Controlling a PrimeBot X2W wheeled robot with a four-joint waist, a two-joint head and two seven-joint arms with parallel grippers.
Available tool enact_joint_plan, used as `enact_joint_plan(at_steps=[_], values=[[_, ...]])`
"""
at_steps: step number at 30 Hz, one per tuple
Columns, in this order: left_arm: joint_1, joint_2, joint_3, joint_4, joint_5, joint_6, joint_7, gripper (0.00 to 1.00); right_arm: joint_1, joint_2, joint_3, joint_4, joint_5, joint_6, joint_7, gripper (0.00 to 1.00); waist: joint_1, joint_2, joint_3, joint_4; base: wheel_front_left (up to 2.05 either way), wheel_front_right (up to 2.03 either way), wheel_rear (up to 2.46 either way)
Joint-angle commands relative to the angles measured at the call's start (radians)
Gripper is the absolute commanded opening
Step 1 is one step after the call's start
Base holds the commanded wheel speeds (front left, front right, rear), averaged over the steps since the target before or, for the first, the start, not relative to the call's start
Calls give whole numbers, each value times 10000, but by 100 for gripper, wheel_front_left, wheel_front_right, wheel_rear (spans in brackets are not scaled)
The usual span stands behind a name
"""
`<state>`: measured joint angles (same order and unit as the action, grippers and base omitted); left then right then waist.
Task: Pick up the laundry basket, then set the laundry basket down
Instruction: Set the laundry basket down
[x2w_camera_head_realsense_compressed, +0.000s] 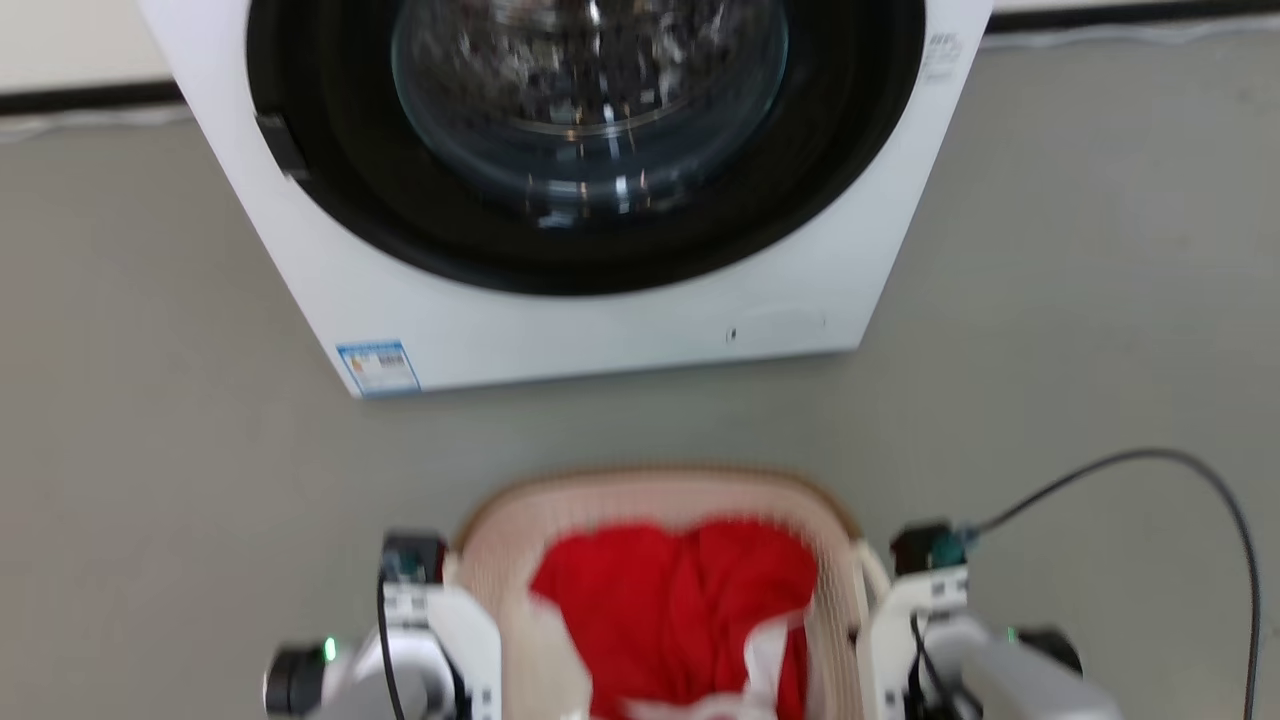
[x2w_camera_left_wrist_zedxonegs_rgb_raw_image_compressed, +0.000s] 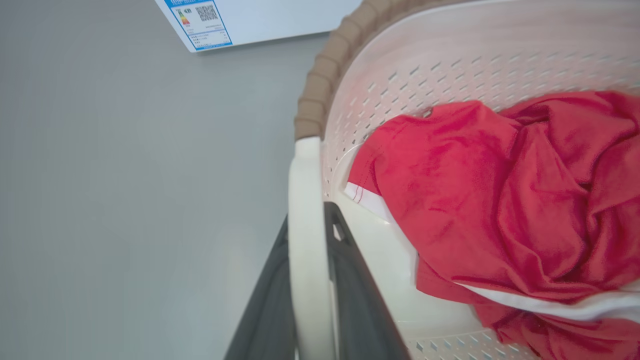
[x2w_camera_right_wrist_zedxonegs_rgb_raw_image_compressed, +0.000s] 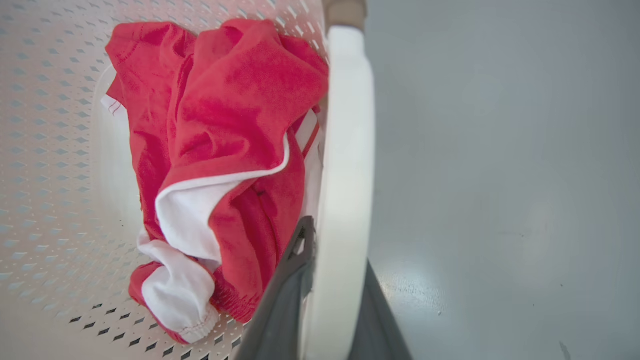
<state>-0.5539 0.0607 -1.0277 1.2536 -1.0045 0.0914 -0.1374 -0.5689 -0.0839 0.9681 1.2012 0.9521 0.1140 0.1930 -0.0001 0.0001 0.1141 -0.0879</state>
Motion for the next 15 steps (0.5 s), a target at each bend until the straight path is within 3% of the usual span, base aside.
enact_joint_plan(at_steps=[1, 9, 15], values=[[-886, -105, 265, -142, -31, 63, -314, 0, -567, 337, 28, -289, -70, 167, -441, 0, 1, -1, 915, 27, 0, 0, 0], [-2893, 192, 574, 34, 51, 47, -939, 0, -2380, 337, -296, -101, -247, 167, -2328, 0, 1, -1, 3441, -7, 0, 0, 0], [-4102, 490, 696, 112, 183, 57, -1119, 0, -3654, 337, -354, 137, -343, 167, -2953, 0, 1, -1, 5211, 1, 0, 0, 0]])
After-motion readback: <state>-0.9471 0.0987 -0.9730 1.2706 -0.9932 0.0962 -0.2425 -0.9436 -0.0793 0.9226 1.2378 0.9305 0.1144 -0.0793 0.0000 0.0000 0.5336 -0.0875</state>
